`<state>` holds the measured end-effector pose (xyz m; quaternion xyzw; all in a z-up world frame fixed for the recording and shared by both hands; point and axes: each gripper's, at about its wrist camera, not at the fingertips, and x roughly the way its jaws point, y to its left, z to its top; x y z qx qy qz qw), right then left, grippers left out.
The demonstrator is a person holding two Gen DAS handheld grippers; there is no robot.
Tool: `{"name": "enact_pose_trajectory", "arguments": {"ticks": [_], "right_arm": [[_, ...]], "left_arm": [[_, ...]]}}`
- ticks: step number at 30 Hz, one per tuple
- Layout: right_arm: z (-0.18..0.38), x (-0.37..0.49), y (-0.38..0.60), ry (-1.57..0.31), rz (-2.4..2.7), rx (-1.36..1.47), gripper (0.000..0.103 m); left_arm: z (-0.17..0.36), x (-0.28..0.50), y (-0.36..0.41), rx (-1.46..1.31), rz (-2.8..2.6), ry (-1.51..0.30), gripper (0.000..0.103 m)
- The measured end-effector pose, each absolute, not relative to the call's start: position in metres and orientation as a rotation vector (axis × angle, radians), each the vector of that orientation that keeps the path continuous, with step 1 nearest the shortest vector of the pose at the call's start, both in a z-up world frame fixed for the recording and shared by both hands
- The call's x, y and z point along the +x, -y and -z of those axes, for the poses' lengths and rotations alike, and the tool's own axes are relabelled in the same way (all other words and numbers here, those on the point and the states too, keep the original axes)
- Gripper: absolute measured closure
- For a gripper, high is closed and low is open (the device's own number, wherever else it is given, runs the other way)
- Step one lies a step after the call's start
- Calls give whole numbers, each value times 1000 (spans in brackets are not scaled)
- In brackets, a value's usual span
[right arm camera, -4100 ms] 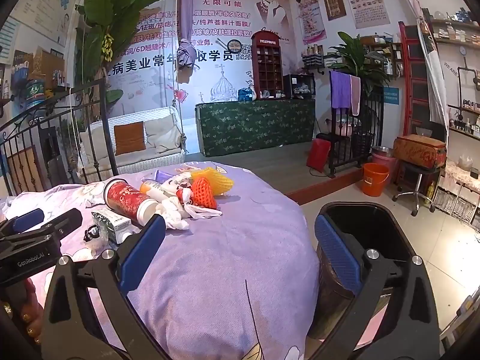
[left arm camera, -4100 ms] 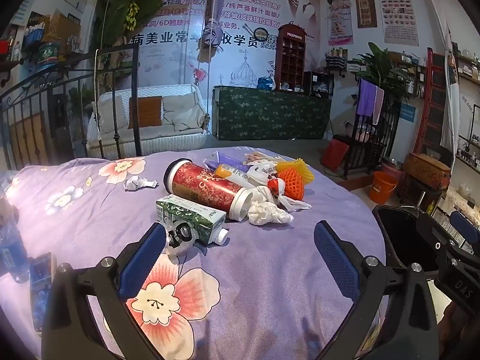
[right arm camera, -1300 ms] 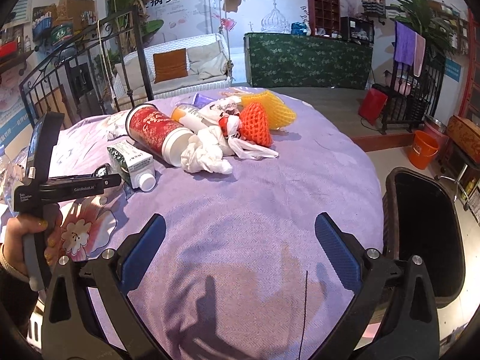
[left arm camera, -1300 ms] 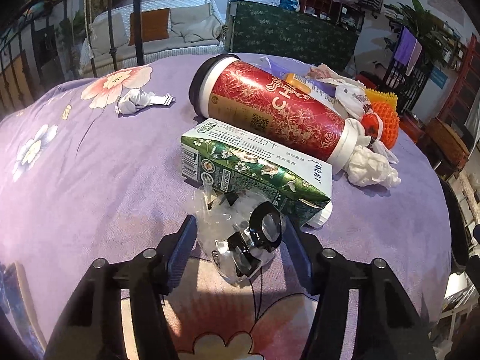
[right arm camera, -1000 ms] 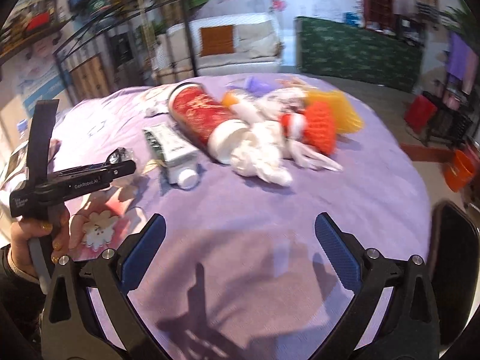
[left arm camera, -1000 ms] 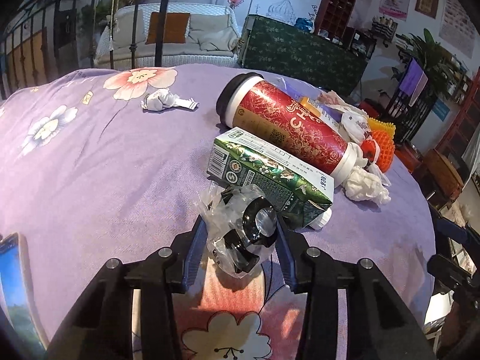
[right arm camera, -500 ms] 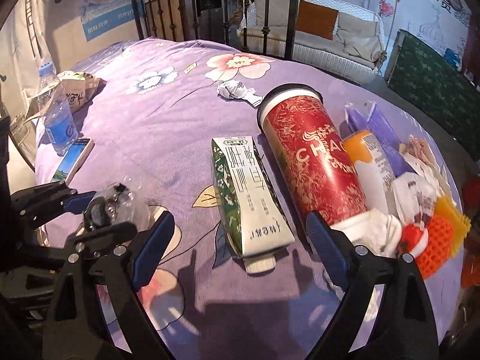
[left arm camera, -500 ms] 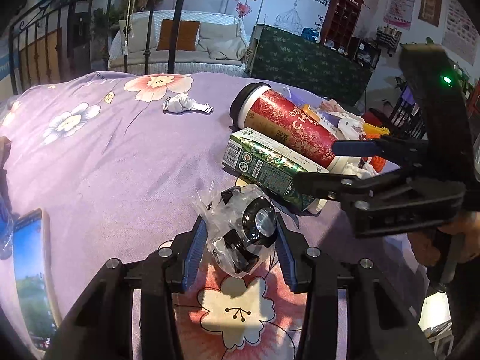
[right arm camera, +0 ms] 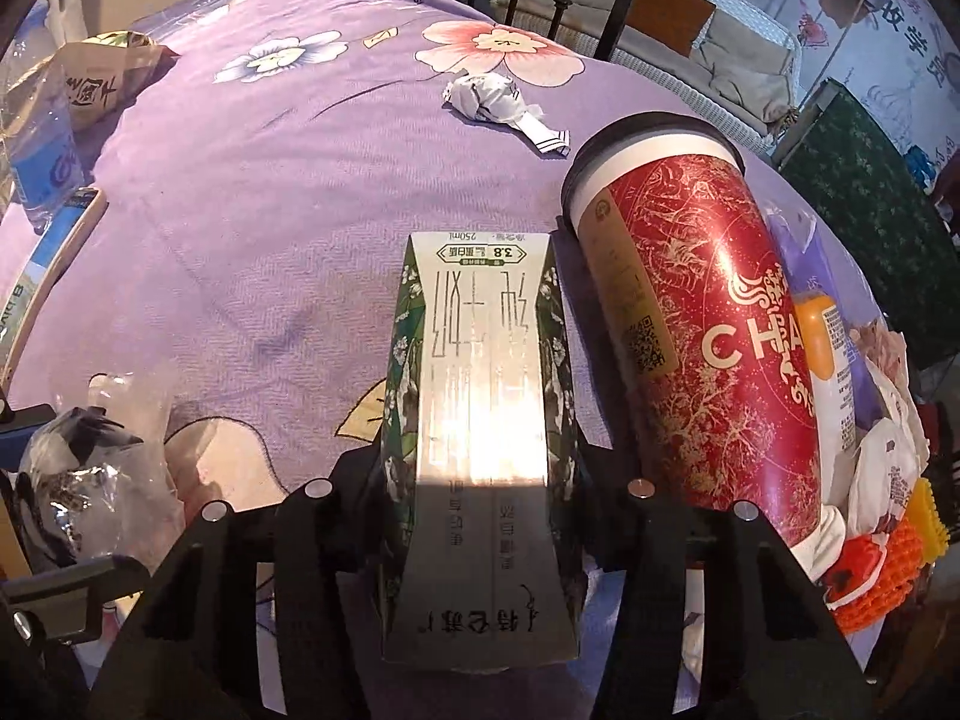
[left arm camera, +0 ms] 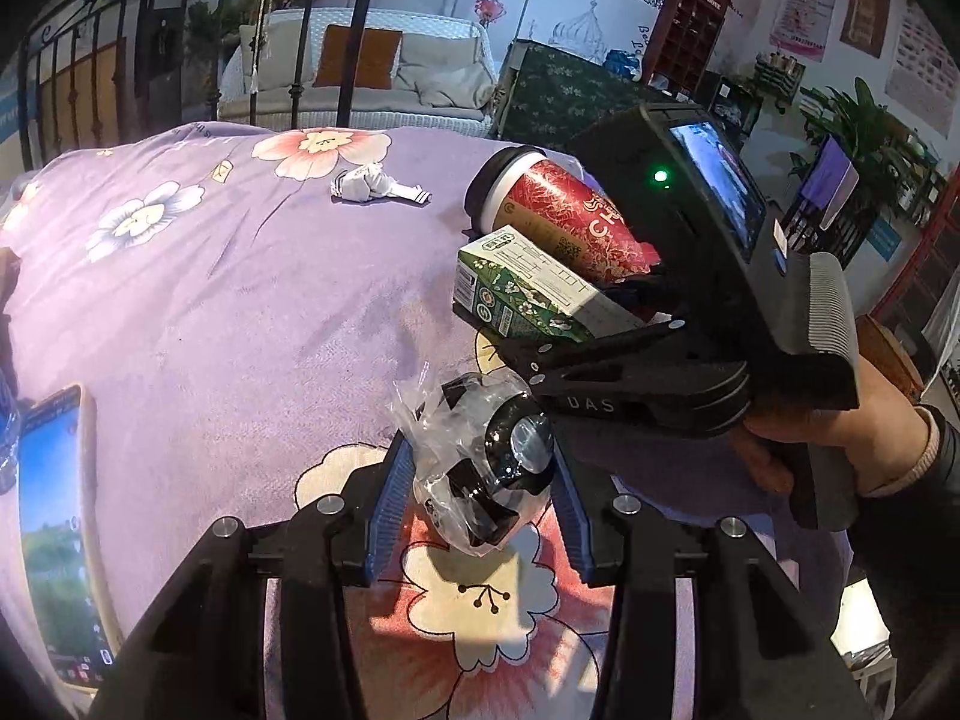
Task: Collect trash
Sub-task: 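Grasp the green-and-white milk carton with the right gripper while the left holds the bag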
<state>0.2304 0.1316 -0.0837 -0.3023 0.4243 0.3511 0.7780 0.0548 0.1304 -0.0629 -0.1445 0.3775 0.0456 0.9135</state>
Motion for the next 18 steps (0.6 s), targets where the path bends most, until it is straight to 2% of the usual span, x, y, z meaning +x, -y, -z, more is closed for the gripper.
{"name": "enact_pose_trajectory", "arguments": {"ticks": [18], "right_arm": [[15, 162, 16, -806, -666, -222, 52]], "left_arm": [[49, 54, -83, -237, 25, -757, 60]]}}
